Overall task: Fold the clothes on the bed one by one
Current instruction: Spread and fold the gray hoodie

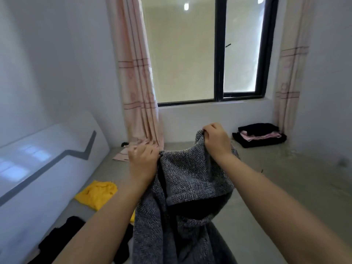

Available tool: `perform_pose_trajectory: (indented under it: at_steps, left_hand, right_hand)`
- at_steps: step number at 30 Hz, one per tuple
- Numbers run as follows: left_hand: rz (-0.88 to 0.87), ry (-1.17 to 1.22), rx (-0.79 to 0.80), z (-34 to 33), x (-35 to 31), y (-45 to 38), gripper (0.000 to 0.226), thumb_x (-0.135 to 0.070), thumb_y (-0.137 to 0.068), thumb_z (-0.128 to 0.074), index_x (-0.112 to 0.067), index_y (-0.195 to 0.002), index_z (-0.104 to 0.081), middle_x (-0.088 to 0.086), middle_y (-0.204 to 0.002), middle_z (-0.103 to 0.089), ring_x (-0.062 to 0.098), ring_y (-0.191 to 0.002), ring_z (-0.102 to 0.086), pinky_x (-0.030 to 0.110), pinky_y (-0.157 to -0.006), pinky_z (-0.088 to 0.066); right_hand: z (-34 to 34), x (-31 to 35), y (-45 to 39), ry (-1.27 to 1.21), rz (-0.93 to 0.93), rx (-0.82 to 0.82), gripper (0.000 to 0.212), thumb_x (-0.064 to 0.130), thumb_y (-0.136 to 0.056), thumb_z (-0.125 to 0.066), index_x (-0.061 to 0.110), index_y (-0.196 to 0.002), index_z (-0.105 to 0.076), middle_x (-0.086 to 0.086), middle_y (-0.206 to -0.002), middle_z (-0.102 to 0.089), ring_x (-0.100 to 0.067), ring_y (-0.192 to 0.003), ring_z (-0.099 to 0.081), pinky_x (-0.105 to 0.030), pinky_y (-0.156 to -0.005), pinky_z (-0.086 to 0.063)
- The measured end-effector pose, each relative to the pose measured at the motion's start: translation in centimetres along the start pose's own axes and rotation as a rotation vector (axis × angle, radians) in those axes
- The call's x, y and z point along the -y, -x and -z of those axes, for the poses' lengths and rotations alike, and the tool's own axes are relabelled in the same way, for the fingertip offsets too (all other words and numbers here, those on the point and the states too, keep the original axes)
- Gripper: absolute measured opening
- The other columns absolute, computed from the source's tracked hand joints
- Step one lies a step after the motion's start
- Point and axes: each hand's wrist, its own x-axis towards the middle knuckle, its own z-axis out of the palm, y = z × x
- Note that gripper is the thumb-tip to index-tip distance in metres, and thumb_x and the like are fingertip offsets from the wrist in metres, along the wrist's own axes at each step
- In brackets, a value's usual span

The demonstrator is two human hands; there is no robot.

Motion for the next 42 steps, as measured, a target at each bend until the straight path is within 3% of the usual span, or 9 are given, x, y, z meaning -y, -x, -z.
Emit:
perform_pose_trajectory:
  at_steps: [8, 10, 13, 18, 21, 23, 29, 36, 42]
  left_hand:
    - [0.163, -0.042, 0.155, -11.1, 2.7, -0.7, 0.019, 0.001, -0.056, -0.080, -0.004, -0.066, -0.066, 0.010, -0.059, -0.060, 0.025, -0.064, -0.064, 0.048, -0.082, -0.047]
    - [0.283, -0.001, 0.307, -14.2, 3.4, -0.6, 0.021, 0.009, -0.074, -0.059, 0.003, -0.094, -0.063, 0.019, -0.081, -0.061, 0.031, -0.090, -0.059, 0.061, -0.100, -0.028]
    - [0.337, -0.037, 0.627, -18.5, 3.5, 2.4, 0.038, -0.006, -0.089, -0.041, -0.005, -0.126, -0.045, 0.017, -0.115, -0.051, 0.028, -0.119, -0.038, 0.053, -0.107, -0.012]
    - [0.254, 0.005, 0.953, -23.9, 1.7, 12.7, 0.046, -0.026, -0.094, -0.039, -0.014, -0.138, -0.031, 0.011, -0.144, -0.029, 0.024, -0.138, -0.018, 0.043, -0.106, -0.017]
    - [0.323, 0.035, 1.112, -26.7, 1.2, 19.8, 0.047, -0.032, -0.094, -0.040, -0.015, -0.137, -0.031, 0.008, -0.144, -0.031, 0.022, -0.136, -0.024, 0.040, -0.105, -0.026]
    - [0.389, 0.052, 1.213, -28.5, 0.9, 24.1, 0.050, -0.036, -0.093, -0.041, -0.015, -0.137, -0.031, 0.006, -0.144, -0.033, 0.022, -0.135, -0.027, 0.038, -0.104, -0.031]
    - [0.448, 0.167, 1.356, -34.0, 0.0, 32.6, 0.048, -0.038, -0.096, -0.038, -0.011, -0.135, -0.034, 0.005, -0.138, -0.040, 0.022, -0.130, -0.034, 0.037, -0.100, -0.038]
    - [0.613, 0.280, 1.281, -38.3, -0.3, 34.5, 0.053, -0.031, -0.093, -0.046, -0.009, -0.140, -0.033, 0.015, -0.146, -0.031, 0.030, -0.137, -0.023, 0.049, -0.109, -0.020]
    - [0.524, 0.413, 1.366, -40.6, -1.3, 31.9, 0.047, -0.024, -0.095, -0.043, -0.007, -0.137, -0.032, 0.024, -0.130, -0.040, 0.037, -0.121, -0.037, 0.044, -0.097, -0.030]
  right_hand:
    - [-10.7, -3.8, -5.3, -0.043, -0.035, 0.113, 0.022, -0.001, -0.091, -0.041, -0.009, -0.102, -0.058, -0.022, -0.144, -0.031, -0.039, -0.120, -0.044, -0.041, -0.091, -0.041]
    - [-14.7, -4.7, -6.4, 0.001, 0.037, 0.342, 0.037, -0.004, -0.089, -0.041, 0.001, -0.125, -0.047, -0.016, -0.154, -0.006, -0.036, -0.137, -0.022, -0.044, -0.108, -0.026]
    - [-20.6, -7.1, -4.6, 0.174, 0.118, 0.664, 0.072, -0.007, -0.081, -0.045, 0.020, -0.144, -0.023, -0.008, -0.156, 0.007, -0.027, -0.143, -0.001, -0.046, -0.115, -0.004]
    - [-28.2, -13.2, 5.3, 0.172, -0.022, 1.046, 0.041, 0.008, -0.092, -0.042, 0.007, -0.133, -0.044, -0.016, -0.151, -0.020, -0.028, -0.138, -0.024, -0.040, -0.109, -0.027]
    - [-31.5, -16.1, 11.5, 0.107, -0.231, 1.195, 0.023, 0.011, -0.094, -0.041, 0.002, -0.097, -0.063, -0.017, -0.106, -0.060, -0.027, -0.095, -0.056, -0.032, -0.088, -0.045]
    - [-33.9, -17.8, 15.3, 0.134, -0.321, 1.269, 0.030, 0.022, -0.097, -0.042, 0.001, -0.110, -0.060, -0.016, -0.111, -0.062, -0.027, -0.100, -0.058, -0.031, -0.085, -0.046]
    - [-41.3, -19.5, 22.4, 0.320, -0.606, 1.183, 0.068, 0.057, -0.086, -0.048, 0.014, -0.137, -0.034, -0.010, -0.129, -0.052, -0.030, -0.120, -0.047, -0.046, -0.102, -0.035]
    - [-39.8, -20.2, 23.0, 0.390, -0.447, 0.839, 0.021, 0.024, -0.084, -0.062, 0.012, -0.100, -0.066, -0.014, -0.086, -0.066, -0.030, -0.100, -0.054, -0.041, -0.097, -0.023]
    - [-29.8, -23.3, 22.6, 0.818, -0.758, 1.123, 0.015, 0.014, -0.082, -0.056, 0.001, -0.084, -0.063, -0.023, -0.092, -0.065, -0.037, -0.095, -0.058, -0.045, -0.092, -0.042]
